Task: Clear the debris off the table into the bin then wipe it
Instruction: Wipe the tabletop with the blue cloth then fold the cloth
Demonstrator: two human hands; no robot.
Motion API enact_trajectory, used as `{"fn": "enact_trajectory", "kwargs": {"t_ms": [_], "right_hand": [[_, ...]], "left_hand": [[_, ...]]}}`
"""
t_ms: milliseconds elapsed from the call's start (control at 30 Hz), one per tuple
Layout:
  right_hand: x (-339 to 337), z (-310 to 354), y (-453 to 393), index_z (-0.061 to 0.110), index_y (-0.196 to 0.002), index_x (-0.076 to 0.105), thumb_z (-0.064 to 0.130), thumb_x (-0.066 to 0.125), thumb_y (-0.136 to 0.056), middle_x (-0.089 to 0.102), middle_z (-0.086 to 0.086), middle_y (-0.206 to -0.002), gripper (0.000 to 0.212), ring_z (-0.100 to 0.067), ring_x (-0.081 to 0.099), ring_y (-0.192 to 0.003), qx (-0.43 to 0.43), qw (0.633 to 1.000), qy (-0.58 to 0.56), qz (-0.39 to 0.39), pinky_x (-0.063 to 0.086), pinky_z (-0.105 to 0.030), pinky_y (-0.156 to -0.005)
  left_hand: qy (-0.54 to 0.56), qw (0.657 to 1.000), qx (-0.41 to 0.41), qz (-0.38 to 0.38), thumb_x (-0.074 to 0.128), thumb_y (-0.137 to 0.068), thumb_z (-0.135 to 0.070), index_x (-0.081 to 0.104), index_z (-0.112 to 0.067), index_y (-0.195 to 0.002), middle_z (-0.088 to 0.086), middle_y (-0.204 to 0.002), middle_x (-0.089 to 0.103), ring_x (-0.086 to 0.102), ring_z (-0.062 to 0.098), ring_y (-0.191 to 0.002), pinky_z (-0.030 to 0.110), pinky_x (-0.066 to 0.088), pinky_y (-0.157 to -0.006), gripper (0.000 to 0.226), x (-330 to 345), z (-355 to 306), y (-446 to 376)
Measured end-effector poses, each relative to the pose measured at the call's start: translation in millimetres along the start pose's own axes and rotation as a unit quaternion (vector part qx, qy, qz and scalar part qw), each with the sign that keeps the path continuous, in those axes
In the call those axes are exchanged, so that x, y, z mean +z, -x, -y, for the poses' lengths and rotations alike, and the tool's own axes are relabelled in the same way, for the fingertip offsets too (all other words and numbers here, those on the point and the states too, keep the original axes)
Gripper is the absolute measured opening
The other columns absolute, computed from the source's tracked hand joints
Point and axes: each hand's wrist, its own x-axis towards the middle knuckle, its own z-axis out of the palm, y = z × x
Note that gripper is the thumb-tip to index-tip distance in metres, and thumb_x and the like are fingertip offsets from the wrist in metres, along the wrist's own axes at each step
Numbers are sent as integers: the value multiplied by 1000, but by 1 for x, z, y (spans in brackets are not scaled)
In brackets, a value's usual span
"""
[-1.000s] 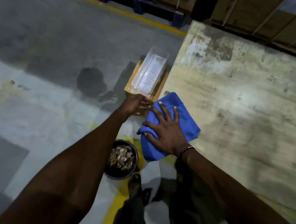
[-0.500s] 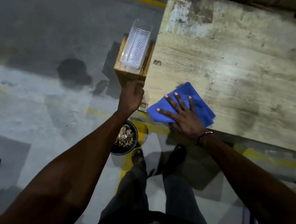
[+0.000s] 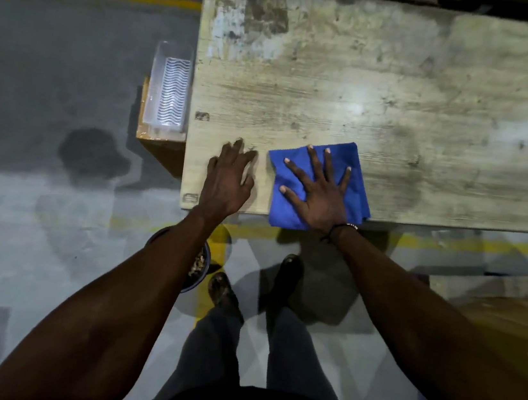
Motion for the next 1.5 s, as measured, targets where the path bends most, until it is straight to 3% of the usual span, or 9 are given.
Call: {"fn": "enact_trajectory", "kwargs": {"t_ms": [300,467,533,700,833,1067,1200,1367,1500], "right_hand": [[2,-25,-75,53,-161,22,80,31,-97,5,-1,-176,70,-37,-4,-161,135,989,-36,-54,-6,-81,-114],[11,-2,-40,51,-162,22,77,31,-100,6,-1,-176,68,-35,-3,-162,-47,998,19,-44,3,-79,-116],[5,-24,-20,53,-160,26,76,35,-99,8,3,-176,66,-30,-2,-162,-61,997,16,-45,4,-77,-117],[-16,-105,-45,56,-159,24,76,37,-98,3,8,-176,65,-30,-4,-162,78,997,-6,-27,1,-80,-116],[-13,-90,-85,51,-161,22,73,32,-101,7,-1,-176,65,-37,-2,-161,140,989,-25,-44,-2,-81,-114],[-6,-32,-58,49,-162,22,66,34,-106,4,1,-176,60,-32,-6,-162,-31,999,-37,-20,-2,-74,-120],[-26,-33,-45,52,-160,26,73,26,-102,1,6,-176,62,-25,-12,-162,-73,992,-90,55,-12,-68,-120],[-52,-69,-59,27,-150,53,44,36,-106,37,-6,-166,49,-32,34,-152,-52,978,-198,33,37,-59,-116],[-60,-93,-73,17,-153,48,30,53,-99,33,-9,-167,56,-39,33,-148,-12,983,-169,69,45,-59,-106]], "left_hand": [[0,1000,-16,8,43,-98,-40,36,-23,-162,10,-175,13,8,38,-161,64,11,-123,67,7,-9,-44],[7,999,-30,-14,39,-102,-43,35,-25,-162,7,-175,12,6,34,-162,64,8,-123,63,10,-15,-51],[11,999,-43,-19,39,-101,-43,37,-24,-162,6,-175,13,6,34,-162,66,8,-123,63,12,-20,-51],[-11,998,-60,-3,49,-106,-33,37,-24,-161,6,-175,12,7,34,-162,68,10,-121,57,8,-29,-56],[-42,996,-76,21,53,-107,-29,35,-25,-162,6,-175,10,7,34,-162,67,14,-121,59,4,-32,-60],[-63,990,-97,81,56,-105,-30,31,-23,-164,9,-175,8,6,35,-161,69,24,-119,65,-12,-40,-67],[27,988,-142,49,50,-92,-42,58,-12,-146,20,-166,32,37,40,-150,59,42,-114,62,-14,-47,-67],[130,970,-203,-32,54,-93,-36,72,-1,-124,23,-130,66,61,38,-124,37,45,-103,50,-2,-77,-66],[173,955,-237,-33,65,-102,-23,59,-5,-142,21,-137,59,58,36,-126,35,41,-105,45,6,-100,-79]]}}
